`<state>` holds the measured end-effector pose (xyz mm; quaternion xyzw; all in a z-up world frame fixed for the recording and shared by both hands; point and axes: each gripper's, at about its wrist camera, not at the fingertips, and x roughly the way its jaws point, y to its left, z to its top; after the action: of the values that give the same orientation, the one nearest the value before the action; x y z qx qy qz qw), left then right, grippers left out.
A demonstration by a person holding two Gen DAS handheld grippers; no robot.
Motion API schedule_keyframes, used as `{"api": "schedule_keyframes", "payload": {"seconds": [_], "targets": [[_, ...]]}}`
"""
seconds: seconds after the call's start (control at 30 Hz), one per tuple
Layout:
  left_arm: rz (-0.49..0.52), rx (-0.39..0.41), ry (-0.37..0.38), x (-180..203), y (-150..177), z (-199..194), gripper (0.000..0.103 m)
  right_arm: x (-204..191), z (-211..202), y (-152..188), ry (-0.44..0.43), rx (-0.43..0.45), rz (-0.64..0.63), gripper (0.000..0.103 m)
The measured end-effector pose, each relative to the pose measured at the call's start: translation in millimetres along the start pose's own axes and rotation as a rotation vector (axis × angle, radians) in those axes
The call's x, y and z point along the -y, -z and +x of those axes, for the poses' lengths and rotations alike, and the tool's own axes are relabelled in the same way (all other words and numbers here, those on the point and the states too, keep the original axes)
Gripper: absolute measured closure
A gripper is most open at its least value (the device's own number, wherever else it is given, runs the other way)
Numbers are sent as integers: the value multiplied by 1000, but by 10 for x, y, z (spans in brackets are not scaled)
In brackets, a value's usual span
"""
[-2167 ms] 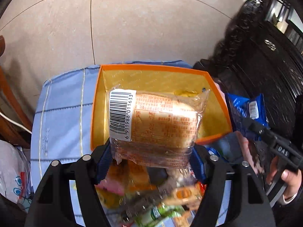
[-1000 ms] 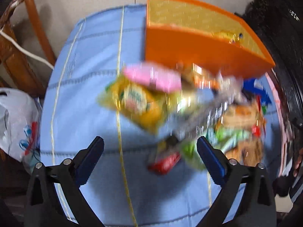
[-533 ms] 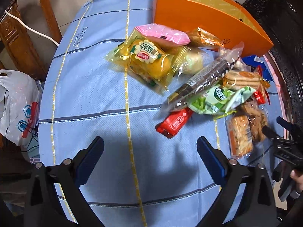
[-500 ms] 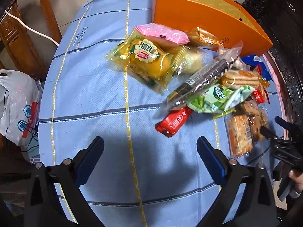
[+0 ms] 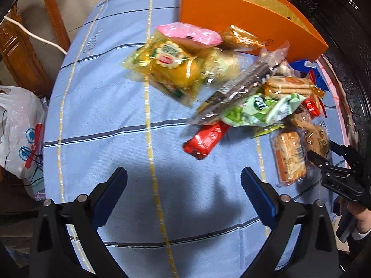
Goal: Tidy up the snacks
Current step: 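Grasp cracker bar with left tool while right tool grasps round pastry packet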
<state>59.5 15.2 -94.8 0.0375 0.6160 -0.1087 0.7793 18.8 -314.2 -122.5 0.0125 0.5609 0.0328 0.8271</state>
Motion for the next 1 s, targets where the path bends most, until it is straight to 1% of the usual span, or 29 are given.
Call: {"api": "schedule_keyframes", "payload": {"seconds": [0.13, 0.2, 0.27, 0.33, 0.43, 0.53, 0.63, 0.73, 0.87, 0.9, 0.93, 0.97, 1.0], "targets": [[21, -39, 75, 285, 20, 67, 7, 162, -153, 90, -26, 9, 51, 25], [31, -60, 124, 495, 23, 115, 7, 263, -217, 140, -34, 12, 83, 25], [58, -89, 148, 725, 13, 187, 7, 321, -256, 178, -37, 10, 98, 25], [78, -107, 128, 898, -8, 254, 7, 355, -262, 182, -34, 10, 103, 25], [84, -144, 56, 1133, -52, 382, 7, 395, -289, 222, -40, 12, 111, 25], [39, -166, 36, 1213, -88, 473, 7, 434, -282, 242, -48, 6, 112, 25], [-22, -193, 41, 1291, -144, 554, 7, 480, -287, 287, -52, -1, 112, 25], [-42, -210, 36, 1363, -209, 629, 7, 519, -272, 300, -53, -8, 113, 25], [-49, -237, 8, 1536, -263, 766, 7, 523, -236, 286, -62, -15, 98, 25], [-43, -247, -5, 1565, -261, 795, 9, 516, -230, 278, -65, -17, 94, 25], [-32, -256, -12, 1598, -261, 818, 27, 509, -225, 271, -68, -18, 89, 25], [-9, -276, 5, 1632, -251, 850, 36, 499, -226, 261, -70, -17, 86, 25], [13, -279, 0, 1659, -235, 852, 44, 501, -229, 254, -72, -16, 84, 25]]}}
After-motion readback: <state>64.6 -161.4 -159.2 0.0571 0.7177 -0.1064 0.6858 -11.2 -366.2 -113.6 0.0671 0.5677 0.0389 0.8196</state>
